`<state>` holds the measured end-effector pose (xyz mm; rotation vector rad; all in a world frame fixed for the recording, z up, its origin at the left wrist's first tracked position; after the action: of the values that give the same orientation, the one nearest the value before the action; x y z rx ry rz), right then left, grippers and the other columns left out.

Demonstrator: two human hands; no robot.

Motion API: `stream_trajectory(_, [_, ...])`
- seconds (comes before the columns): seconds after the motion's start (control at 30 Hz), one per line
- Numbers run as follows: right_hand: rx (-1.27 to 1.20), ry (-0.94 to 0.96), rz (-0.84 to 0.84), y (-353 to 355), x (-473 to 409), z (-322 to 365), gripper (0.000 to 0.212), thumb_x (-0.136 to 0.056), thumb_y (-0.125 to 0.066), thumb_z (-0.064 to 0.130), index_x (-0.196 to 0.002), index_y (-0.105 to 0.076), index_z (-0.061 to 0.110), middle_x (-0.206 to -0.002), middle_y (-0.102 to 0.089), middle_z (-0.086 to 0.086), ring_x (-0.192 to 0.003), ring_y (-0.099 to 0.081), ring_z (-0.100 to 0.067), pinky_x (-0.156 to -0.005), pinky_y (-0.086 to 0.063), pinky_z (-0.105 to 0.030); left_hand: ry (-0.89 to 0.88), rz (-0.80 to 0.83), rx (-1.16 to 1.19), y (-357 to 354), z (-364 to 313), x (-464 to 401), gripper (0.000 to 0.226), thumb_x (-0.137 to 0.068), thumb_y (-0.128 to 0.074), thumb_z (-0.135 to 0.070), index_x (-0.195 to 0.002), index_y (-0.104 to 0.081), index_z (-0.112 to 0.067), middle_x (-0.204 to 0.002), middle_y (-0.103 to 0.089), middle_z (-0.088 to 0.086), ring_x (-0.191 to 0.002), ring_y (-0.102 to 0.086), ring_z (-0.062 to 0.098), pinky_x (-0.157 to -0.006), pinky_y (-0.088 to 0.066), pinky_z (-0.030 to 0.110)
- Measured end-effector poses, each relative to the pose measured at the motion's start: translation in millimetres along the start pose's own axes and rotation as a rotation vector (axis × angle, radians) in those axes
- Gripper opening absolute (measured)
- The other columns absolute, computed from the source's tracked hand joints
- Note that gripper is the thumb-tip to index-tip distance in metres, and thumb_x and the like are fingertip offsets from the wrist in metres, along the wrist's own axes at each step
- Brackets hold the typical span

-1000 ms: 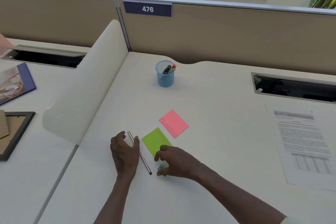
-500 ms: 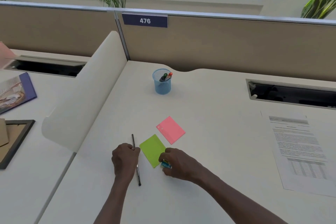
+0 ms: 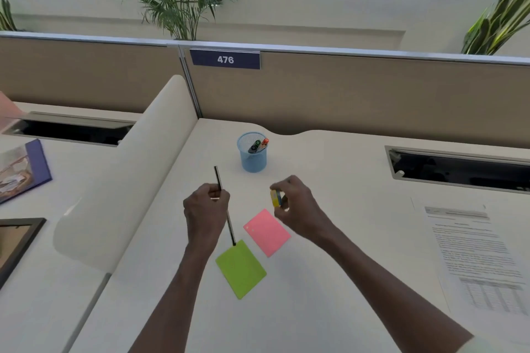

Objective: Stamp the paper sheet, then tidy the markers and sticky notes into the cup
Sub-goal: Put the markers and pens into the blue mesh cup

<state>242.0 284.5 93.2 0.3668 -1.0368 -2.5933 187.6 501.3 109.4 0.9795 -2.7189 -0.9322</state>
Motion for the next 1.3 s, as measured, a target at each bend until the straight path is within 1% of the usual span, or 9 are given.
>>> stream_trajectory(0.13, [0.016, 0.027, -0.187, 44, -44, 18, 0.038, -0.078, -0.071, 0.005, -0.116, -0.066, 0.007, -0.104, -0.057, -0.006, -0.070, -0.063, -0.021, -0.074, -0.053, -0.029, -0.136, -0.085, 0.035, 5, -45, -35, 0.015, -0.084, -0.067, -0.016, -0.095, -0.073, -0.007, -0.087, -0.076, 0.009, -0.082, -0.071, 0.023, -0.076, -0.042, 0.021])
stream_trajectory(0.27, [0.060, 0.056, -0.261, 71, -84, 34, 0.035, -0.080, -0.072, 0.015, -0.114, -0.065, 0.009, -0.100, -0.064, -0.003, -0.070, -0.057, -0.016, -0.074, -0.050, -0.029, -0.244, -0.150, 0.082, 9, -80, -68, 0.018, -0.085, -0.067, -0.016, -0.101, -0.068, -0.007, -0.090, -0.076, 0.008, -0.080, -0.071, 0.023, -0.074, -0.042, 0.019])
stream_trajectory(0.4, [0.047, -0.008, -0.248, 73, -123, 25, 0.035, -0.080, -0.072, 0.017, -0.113, -0.067, 0.008, -0.099, -0.070, -0.004, -0.081, -0.059, -0.014, -0.083, -0.054, -0.035, -0.328, -0.148, 0.083, 1, -103, -96, 0.015, -0.086, -0.066, -0.013, -0.099, -0.067, -0.006, -0.093, -0.075, 0.008, -0.076, -0.072, 0.021, -0.069, -0.041, 0.012])
stream_trajectory(0.53, [0.024, -0.120, -0.214, 63, -152, 9, 0.033, -0.077, -0.069, 0.021, -0.109, -0.067, 0.012, -0.098, -0.073, -0.003, -0.093, -0.067, -0.021, -0.086, -0.055, -0.038, -0.374, -0.147, 0.085, -10, -112, -115, 0.015, -0.085, -0.067, -0.014, -0.098, -0.066, -0.008, -0.092, -0.075, 0.007, -0.074, -0.073, 0.020, -0.071, -0.050, 0.020])
stream_trajectory(0.7, [0.021, -0.212, -0.186, 43, -176, -6, 0.035, -0.081, -0.072, 0.025, -0.112, -0.067, 0.010, -0.109, -0.071, -0.008, -0.105, -0.064, -0.023, -0.089, -0.052, -0.036, -0.397, -0.145, 0.107, -27, -113, -128, 0.015, -0.085, -0.068, -0.019, -0.098, -0.066, -0.011, -0.089, -0.074, 0.004, -0.074, -0.071, 0.019, -0.073, -0.057, 0.030])
stream_trajectory(0.8, [0.035, -0.266, -0.129, 30, -190, -19, 0.042, -0.085, -0.069, 0.031, -0.118, -0.064, 0.005, -0.119, -0.067, -0.012, -0.113, -0.060, -0.028, -0.093, -0.049, -0.036, -0.422, -0.120, 0.118, -37, -115, -129, 0.013, -0.086, -0.068, -0.014, -0.096, -0.065, -0.007, -0.087, -0.074, 0.005, -0.070, -0.071, 0.016, -0.070, -0.058, 0.028])
stream_trajectory(0.9, [0.037, -0.309, -0.122, 30, -197, -31, 0.043, -0.089, -0.064, 0.032, -0.119, -0.062, 0.001, -0.118, -0.066, -0.015, -0.114, -0.059, -0.032, -0.094, -0.048, -0.038, -0.434, -0.095, 0.099, -49, -113, -131, 0.011, -0.085, -0.068, -0.011, -0.094, -0.065, -0.005, -0.086, -0.073, 0.006, -0.070, -0.072, 0.018, -0.070, -0.058, 0.031])
stream_trajectory(1.03, [0.002, -0.318, -0.161, 36, -192, -43, 0.039, -0.090, -0.063, 0.028, -0.122, -0.062, 0.005, -0.121, -0.066, -0.011, -0.115, -0.059, -0.028, -0.096, -0.047, -0.035, -0.443, -0.058, 0.065, -65, -106, -132, 0.010, -0.084, -0.069, -0.010, -0.093, -0.065, -0.006, -0.084, -0.071, 0.004, -0.073, -0.072, 0.023, -0.073, -0.059, 0.038])
stream_trajectory(1.3, [-0.006, -0.352, -0.175, 44, -170, -69, 0.035, -0.092, -0.062, 0.025, -0.121, -0.063, 0.005, -0.122, -0.066, -0.009, -0.116, -0.058, -0.026, -0.094, -0.045, -0.032, -0.392, 0.060, -0.029, -91, -96, -128, 0.012, -0.083, -0.068, -0.012, -0.095, -0.066, -0.011, -0.091, -0.073, 0.005, -0.082, -0.070, 0.023, -0.081, -0.054, 0.037])
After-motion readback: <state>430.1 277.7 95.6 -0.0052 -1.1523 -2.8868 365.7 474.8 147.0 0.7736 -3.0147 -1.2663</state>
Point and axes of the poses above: each hand's wrist, its own x-axis away from the middle knuckle, its own y-axis out of the back of the hand, z = x × y, the point moved 10 cm from there along -x, towards the middle knuckle
